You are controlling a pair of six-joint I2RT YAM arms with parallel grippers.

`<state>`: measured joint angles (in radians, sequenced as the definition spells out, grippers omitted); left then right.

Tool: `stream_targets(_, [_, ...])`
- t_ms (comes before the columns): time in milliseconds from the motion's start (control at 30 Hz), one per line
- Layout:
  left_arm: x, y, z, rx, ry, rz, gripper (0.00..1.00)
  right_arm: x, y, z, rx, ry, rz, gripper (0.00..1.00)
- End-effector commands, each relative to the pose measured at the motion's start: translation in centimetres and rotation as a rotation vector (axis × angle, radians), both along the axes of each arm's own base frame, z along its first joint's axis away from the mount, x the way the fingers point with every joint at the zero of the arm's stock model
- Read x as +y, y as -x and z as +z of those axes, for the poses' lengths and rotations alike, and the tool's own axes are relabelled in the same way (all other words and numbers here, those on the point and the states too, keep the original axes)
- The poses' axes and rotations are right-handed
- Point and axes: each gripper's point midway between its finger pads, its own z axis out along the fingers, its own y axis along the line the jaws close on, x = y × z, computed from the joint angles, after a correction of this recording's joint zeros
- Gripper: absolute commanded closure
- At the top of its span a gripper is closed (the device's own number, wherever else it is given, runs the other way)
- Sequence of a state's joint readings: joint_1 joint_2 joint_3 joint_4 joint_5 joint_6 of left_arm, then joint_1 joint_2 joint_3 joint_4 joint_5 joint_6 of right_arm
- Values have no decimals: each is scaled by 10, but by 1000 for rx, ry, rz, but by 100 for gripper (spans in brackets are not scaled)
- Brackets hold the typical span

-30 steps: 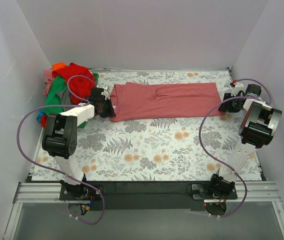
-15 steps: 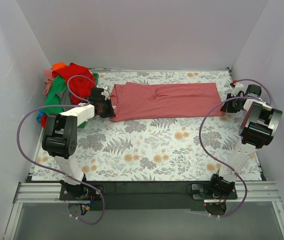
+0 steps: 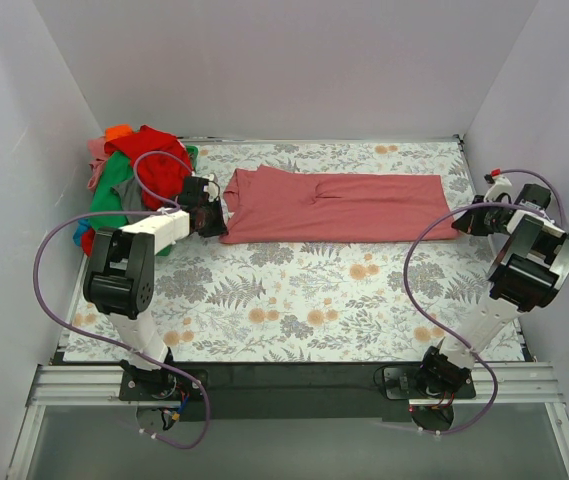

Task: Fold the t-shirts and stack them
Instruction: Fold the tshirt

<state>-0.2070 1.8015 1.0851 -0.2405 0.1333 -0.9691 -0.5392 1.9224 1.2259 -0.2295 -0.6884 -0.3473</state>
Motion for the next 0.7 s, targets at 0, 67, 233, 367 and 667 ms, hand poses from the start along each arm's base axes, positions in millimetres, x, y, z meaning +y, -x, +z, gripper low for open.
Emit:
stream_targets(0, [8,-1,20,-53,-21,21,100,-1,3,12,-68,-44,32,99])
stream_targets(67, [4,1,20,-50,-4,3,100,1,6,9,-60,-45,45,99])
stream_targets(233, [-4,4,24,-55,32,-35,100,-1,16,-1,-6,-21,42,98])
stream_targets(367, [-7,5,26,-56,44,-46,100,-4,22,-9,33,9,32,93])
stream_targets(667, [0,8,30,-60,17,-28,100,2,26,-23,114,82,55,84])
